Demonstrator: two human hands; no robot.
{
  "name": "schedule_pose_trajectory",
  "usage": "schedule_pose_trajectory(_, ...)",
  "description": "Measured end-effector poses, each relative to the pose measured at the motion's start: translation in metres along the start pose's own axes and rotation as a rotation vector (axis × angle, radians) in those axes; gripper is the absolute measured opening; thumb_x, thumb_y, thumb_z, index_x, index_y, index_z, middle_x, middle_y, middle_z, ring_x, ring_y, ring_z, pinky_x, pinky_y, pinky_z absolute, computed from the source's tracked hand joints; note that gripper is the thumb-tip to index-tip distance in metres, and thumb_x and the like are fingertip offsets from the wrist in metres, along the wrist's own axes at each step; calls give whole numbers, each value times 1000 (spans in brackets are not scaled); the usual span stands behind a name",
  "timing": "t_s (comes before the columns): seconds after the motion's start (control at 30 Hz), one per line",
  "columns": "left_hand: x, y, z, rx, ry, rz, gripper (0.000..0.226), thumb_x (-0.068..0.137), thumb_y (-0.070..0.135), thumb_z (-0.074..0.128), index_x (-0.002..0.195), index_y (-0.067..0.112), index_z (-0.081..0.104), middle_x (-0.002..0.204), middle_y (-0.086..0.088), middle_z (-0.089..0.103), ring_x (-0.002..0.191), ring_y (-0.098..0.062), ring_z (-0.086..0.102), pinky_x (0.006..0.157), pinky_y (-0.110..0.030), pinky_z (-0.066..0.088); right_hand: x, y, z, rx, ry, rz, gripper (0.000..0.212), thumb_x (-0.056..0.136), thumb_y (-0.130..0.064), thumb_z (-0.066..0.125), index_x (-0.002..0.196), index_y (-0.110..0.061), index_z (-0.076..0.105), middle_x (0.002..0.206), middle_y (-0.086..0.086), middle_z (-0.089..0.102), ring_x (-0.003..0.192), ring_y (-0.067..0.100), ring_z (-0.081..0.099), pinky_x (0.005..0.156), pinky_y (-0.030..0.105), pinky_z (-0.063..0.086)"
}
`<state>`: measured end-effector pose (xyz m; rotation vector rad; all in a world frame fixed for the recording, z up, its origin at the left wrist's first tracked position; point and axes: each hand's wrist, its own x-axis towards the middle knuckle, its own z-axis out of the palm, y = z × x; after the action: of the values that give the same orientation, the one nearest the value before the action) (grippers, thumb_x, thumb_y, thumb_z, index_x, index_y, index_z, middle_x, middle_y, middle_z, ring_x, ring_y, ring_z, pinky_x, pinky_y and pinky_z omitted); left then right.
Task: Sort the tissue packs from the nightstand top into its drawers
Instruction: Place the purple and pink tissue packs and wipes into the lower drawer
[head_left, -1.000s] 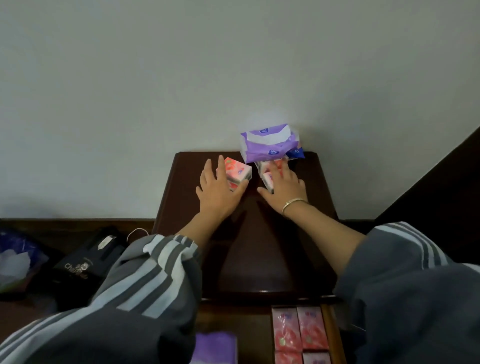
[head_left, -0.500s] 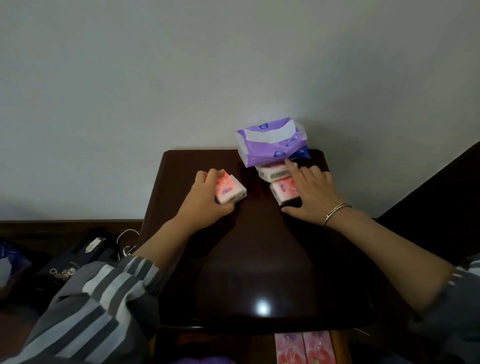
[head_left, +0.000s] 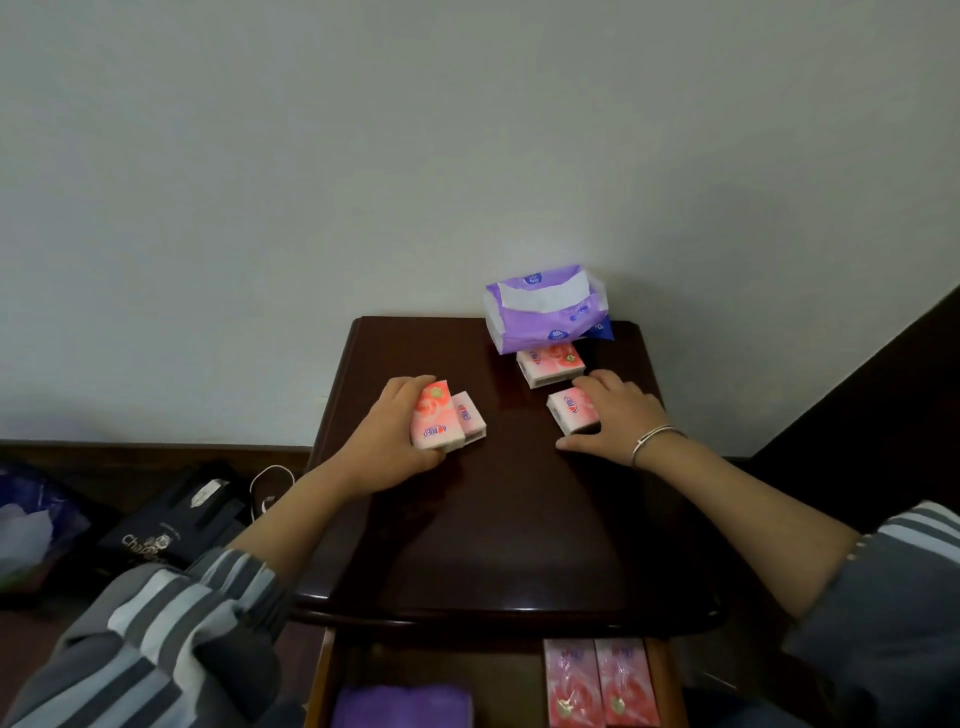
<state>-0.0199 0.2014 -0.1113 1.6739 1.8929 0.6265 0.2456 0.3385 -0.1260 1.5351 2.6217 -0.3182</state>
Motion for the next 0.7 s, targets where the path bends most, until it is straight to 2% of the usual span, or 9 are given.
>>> schedule_pose_trajectory(0.07,-1,6,-1,11,82,-24,86,73,33,79,143,19,31,137,0,36,123,-17,45,99,-30,42,-1,-2,0,37,11,13,88,64,-63,70,135,-23,35,138,5,38,118,31,47,93,42,44)
schedule_pose_trajectory(0.13,-3,13,-2,37,220,-122,87,71,49,77,140,17,35,132,-4,42,121,-21,47,101,-39,43,-4,-5,-2,38,51,53,85,61,-66,71,127,-21,41,127,6,44,111,30,51,88,40,45)
schedule_pose_trajectory(0.2,-4,20,-1,57,320,-276,93,70,67,66,142,19,31,133,-9,44,122,-28,48,99,-44,43,-9,-6,-3,5,96,123,87,56,-74,67,120,-19,44,118,6,49,105,29,54,82,37,46)
schedule_pose_trajectory(0.3,-3,36,11,108,347,-457,94,72,82,43,144,25,26,131,-16,41,118,-38,48,95,-47,42,-21,-3,6,-60,99,176,93,52,-83,59,115,-17,44,114,6,50,103,29,53,81,39,46)
schedule_pose_trajectory(0.4,3,54,35,198,239,-589,97,77,82,33,146,14,24,136,-17,33,121,-40,43,98,-45,39,-31,0,22,-130,126,169,89,59,-86,48,115,-16,43,114,7,48,104,27,49,82,40,45)
schedule_pose_trajectory(0.5,9,63,46,178,129,-677,106,79,82,30,152,10,4,149,-15,21,130,-40,37,103,-45,36,-31,5,21,-80,62,160,94,59,-87,46,124,-19,40,119,6,45,109,27,46,88,41,43)
schedule_pose_trajectory(0.6,11,55,34,154,-1,-697,111,75,84,32,152,18,-11,155,-16,13,134,-41,35,107,-49,31,-24,15,9,-68,-55,128,89,59,-80,57,124,-22,41,123,6,43,115,27,44,94,41,39)
schedule_pose_trajectory(0.7,9,45,19,270,-97,-626,111,72,85,38,151,28,-14,162,-7,-7,144,-42,16,111,-55,21,-13,21,-2,-137,-20,-48,80,60,-75,61,119,-22,48,126,4,42,117,25,42,93,38,37)
